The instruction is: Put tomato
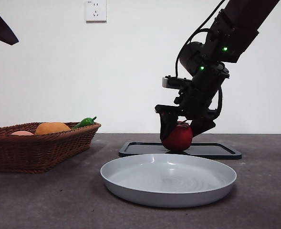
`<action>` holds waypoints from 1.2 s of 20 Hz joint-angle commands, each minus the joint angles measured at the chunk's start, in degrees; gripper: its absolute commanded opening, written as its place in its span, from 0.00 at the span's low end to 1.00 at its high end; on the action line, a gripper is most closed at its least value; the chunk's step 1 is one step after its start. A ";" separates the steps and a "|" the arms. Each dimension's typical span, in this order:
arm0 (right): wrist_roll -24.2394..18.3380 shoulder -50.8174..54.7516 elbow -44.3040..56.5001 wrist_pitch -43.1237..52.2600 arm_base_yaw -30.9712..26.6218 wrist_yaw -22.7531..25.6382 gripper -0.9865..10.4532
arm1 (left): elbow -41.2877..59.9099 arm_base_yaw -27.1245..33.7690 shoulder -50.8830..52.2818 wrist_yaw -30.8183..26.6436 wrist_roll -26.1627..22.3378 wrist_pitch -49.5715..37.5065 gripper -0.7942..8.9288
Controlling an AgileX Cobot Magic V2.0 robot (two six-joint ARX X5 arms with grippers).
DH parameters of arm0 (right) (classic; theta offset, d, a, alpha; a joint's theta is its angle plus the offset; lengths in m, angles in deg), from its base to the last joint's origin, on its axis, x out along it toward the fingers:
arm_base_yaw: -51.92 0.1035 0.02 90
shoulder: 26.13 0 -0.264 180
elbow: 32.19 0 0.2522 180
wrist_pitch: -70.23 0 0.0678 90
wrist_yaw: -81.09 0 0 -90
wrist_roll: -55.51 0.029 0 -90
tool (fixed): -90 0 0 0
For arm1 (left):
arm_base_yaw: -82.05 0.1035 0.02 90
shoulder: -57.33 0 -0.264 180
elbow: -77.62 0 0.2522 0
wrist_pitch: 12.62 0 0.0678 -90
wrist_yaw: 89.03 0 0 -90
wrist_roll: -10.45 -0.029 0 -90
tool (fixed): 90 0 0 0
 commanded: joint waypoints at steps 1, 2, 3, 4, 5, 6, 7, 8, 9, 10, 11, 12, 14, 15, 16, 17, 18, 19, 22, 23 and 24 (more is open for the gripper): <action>-0.39 -1.44 -1.29 -0.11 0.31 0.04 0.49 | -0.74 -0.17 -0.35 0.04 0.02 -0.61 0.56; -0.31 -1.33 -1.42 -0.17 0.31 0.04 0.53 | -0.74 -0.17 -0.35 0.04 0.00 -0.59 0.56; -0.20 -1.05 -1.64 -0.66 0.31 0.07 0.54 | -0.74 -0.17 -0.35 0.04 0.00 -0.57 0.56; -0.17 -0.66 -1.99 -1.20 0.31 0.04 0.54 | -0.74 -0.17 -0.35 0.04 0.00 -0.57 0.56; -0.17 0.11 -2.12 -1.68 0.31 0.04 0.54 | -0.74 -0.17 -0.35 0.04 0.00 -0.57 0.56; -0.22 1.33 -2.12 -2.32 0.31 0.07 0.54 | -0.74 -0.17 -0.35 0.04 0.00 -0.59 0.56; -0.22 2.75 -2.12 -2.99 0.31 0.07 0.54 | -0.74 -0.17 -0.35 0.04 0.00 -0.61 0.56; -0.22 4.55 -2.12 -4.17 0.28 0.07 0.54 | -0.74 -0.17 -0.35 0.04 0.00 -0.61 0.56; -0.24 6.58 -2.12 -5.81 0.13 0.04 0.54 | -0.74 -0.17 -0.35 0.04 0.00 -0.61 0.56; -0.26 8.87 -2.12 -8.07 -0.15 0.02 0.54 | -0.74 -0.17 -0.35 0.04 -0.02 -0.61 0.56; -0.37 11.41 -2.12 -10.40 -0.35 -0.02 0.54 | -0.74 -0.17 -0.35 0.04 -0.04 -0.61 0.56; -0.52 14.34 -2.12 -13.11 -0.55 -0.52 0.54 | -0.74 -0.17 -0.35 0.04 -0.04 -0.63 0.56; -0.92 20.85 -2.12 -19.74 -0.66 -2.16 0.54 | -0.74 -0.17 -0.35 0.04 -0.04 -0.61 0.56; -1.49 23.87 -2.12 -22.82 -0.66 -2.82 0.54 | -0.74 -0.17 -0.35 0.04 -0.04 -0.61 0.56; -1.57 26.99 -2.12 -25.55 -0.63 -3.56 0.54 | -0.74 -0.17 -0.35 0.04 -0.04 -0.61 0.56; -1.86 30.25 -2.10 -28.24 -0.63 -4.96 0.54 | -0.74 -0.17 -0.35 0.04 -0.04 -0.63 0.56; -2.03 32.81 -1.99 -30.10 -0.55 -6.16 0.54 | -0.74 -0.17 -0.35 0.04 -0.07 -0.63 0.56; -2.45 35.52 -1.97 -32.35 -0.44 -6.69 0.54 | -0.74 -0.17 -0.35 0.04 -0.11 -0.63 0.56; -2.56 41.64 -1.25 -37.44 -0.20 -7.72 0.54 | -0.74 -0.17 -0.35 0.04 -0.15 -0.66 0.56; -2.56 43.98 -0.04 -38.10 0.13 -8.31 0.54 | -0.74 -0.17 -0.35 0.04 -0.31 -0.66 0.56; -2.54 46.40 1.75 -38.16 0.61 -8.68 0.54 | -0.74 -0.17 -0.35 0.04 -0.28 -0.68 0.56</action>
